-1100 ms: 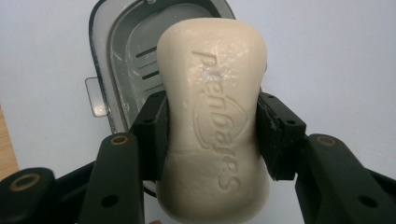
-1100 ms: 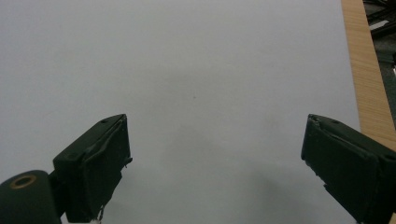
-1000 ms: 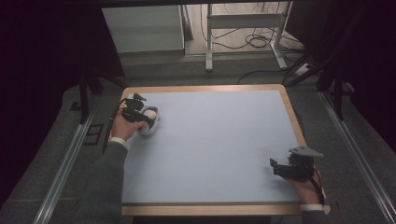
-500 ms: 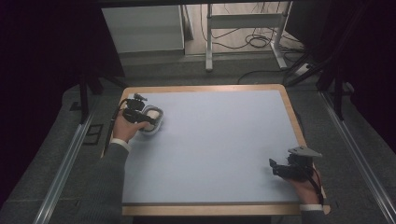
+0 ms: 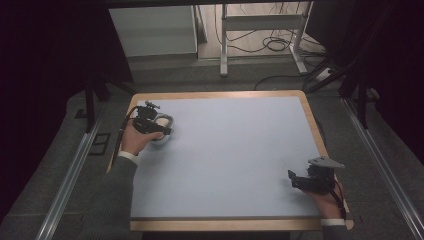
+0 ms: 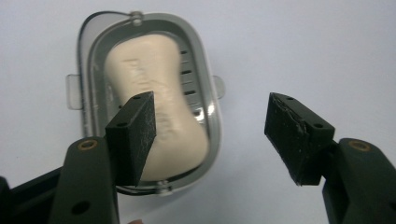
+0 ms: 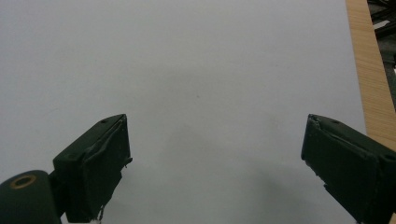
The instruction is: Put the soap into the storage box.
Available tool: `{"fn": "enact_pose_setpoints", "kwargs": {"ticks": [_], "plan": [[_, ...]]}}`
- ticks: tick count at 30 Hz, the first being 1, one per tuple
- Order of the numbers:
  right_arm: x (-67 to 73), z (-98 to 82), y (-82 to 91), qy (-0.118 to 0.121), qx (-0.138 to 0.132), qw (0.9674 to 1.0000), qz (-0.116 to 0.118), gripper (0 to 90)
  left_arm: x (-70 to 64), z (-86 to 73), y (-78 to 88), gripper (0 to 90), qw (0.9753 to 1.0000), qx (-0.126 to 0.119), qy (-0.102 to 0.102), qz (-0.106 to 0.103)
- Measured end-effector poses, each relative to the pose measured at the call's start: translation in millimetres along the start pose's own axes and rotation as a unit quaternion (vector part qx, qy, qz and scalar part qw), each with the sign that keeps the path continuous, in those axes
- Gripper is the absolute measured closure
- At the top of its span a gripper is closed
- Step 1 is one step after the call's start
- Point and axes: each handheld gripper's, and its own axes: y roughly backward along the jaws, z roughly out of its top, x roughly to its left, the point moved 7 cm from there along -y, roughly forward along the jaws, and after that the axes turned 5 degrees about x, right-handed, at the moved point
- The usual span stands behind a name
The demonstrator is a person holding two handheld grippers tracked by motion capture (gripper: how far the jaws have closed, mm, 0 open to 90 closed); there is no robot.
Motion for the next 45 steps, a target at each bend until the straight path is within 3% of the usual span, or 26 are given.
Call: {"fn": "enact_pose_setpoints", "kwargs": {"ticks": [8, 12, 19, 28, 37, 45], "plan": [[-0.3, -0.1, -0.4, 0.001, 0.000, 1.0000, 0.000, 7.7, -13.5, -7.2, 12.5, 31.6, 0.9994, -0.022, -0.024, -0.013], [-0.2, 0.3, -0.1, 0.001, 0.000, 1.0000, 0.000, 7.7, -21.4, -14.9, 18.4, 31.9, 0.9984, -0.034, -0.044, -0.005], [2.3, 0.4, 1.6, 0.004, -0.001, 1.0000, 0.000, 7.7, -40.8, -38.0, 14.0, 30.6, 0.9962, -0.034, -0.073, -0.033], [0.4, -1.7, 2.3, 0.002, 0.001, 1.0000, -0.004, 7.7, -62.4, -69.7, -0.8, 29.4, 0.9934, -0.046, -0.081, -0.067], [2.2, -1.4, 2.4, 0.004, -0.001, 1.0000, -0.003, 7.7, -76.1, -103.6, -10.8, 27.2, 0.9931, -0.041, -0.084, -0.071], [3.1, -1.1, 2.6, 0.006, -0.001, 1.0000, -0.002, 7.7, -87.2, -123.5, -19.7, 27.2, 0.9926, -0.046, -0.070, -0.088]]}}
